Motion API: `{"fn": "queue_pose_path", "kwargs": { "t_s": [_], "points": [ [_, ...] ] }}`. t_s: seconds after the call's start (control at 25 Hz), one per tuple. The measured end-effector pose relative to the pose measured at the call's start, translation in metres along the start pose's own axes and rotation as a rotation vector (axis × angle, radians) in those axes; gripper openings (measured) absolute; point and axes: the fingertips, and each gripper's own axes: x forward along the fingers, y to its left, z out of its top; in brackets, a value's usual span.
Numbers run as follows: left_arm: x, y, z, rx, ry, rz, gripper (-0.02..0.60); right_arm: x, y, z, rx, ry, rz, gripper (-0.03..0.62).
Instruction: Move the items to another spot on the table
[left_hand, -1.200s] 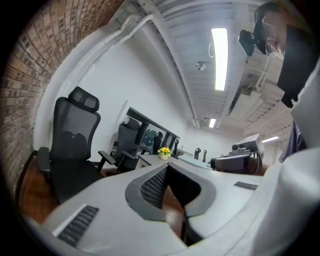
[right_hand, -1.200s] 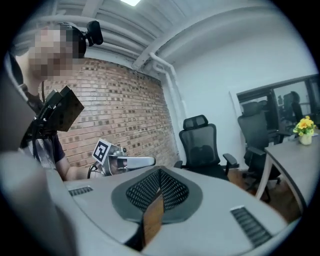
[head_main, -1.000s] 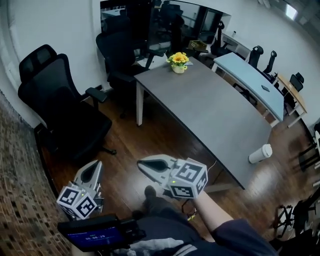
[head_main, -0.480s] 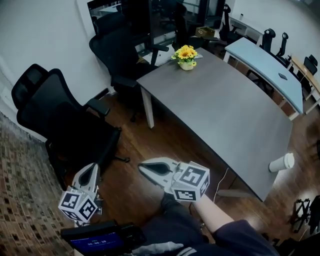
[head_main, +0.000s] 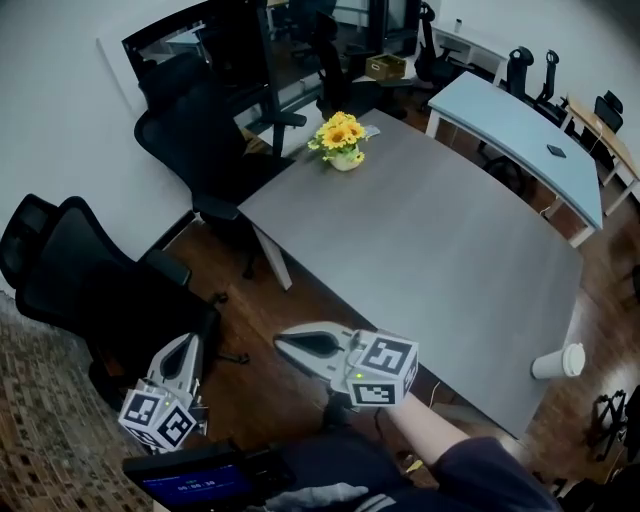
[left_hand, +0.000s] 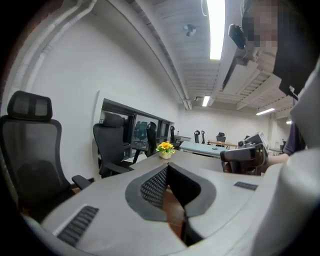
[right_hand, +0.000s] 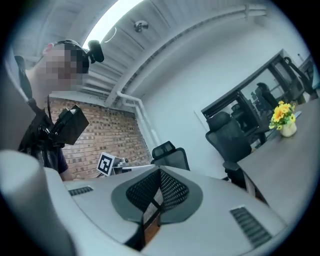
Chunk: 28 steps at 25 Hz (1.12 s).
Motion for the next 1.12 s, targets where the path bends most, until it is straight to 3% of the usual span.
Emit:
{"fn": "queue_pose_path", "kwargs": {
  "t_s": [0.12, 0.32, 0.6, 0.72, 0.84, 1.0, 1.12],
  "points": [
    [0.033, 0.005, 0.008, -0.043, -0.01, -0.038, 0.025, -0.006, -0.025, 0.017, -0.026, -0.026, -0.054, -0.018],
    [0.088, 0.01, 0.025, -0.019, -0.01, -0.155, 0.025, -0.005, -0.069, 0.043, -0.066, -0.072, -0.171, -0.017],
    [0.174, 0.055, 0.051, -0.031, 0.001, -0.327, 0.023, 0.044, -0.127, 0.082, -0.138, -0.07, -0.32, -0.017],
    [0.199, 0.078, 0.061, 0.006, 0.022, -0.395, 0.024, 0.073, -0.146, 0.095, -0.144, -0.078, -0.366, -0.017],
    [0.219, 0.104, 0.068, 0.016, 0.037, -0.431, 0.025, 0.101, -0.164, 0.099, -0.143, -0.079, -0.403, -0.017],
    [0.233, 0.134, 0.076, -0.061, 0.036, -0.46, 0.023, 0.131, -0.178, 0.098, -0.158, -0.041, -0.423, -0.017],
    [0.245, 0.146, 0.079, -0.075, 0.039, -0.478, 0.023, 0.142, -0.186, 0.099, -0.173, -0.018, -0.438, -0.017]
  ]
}}
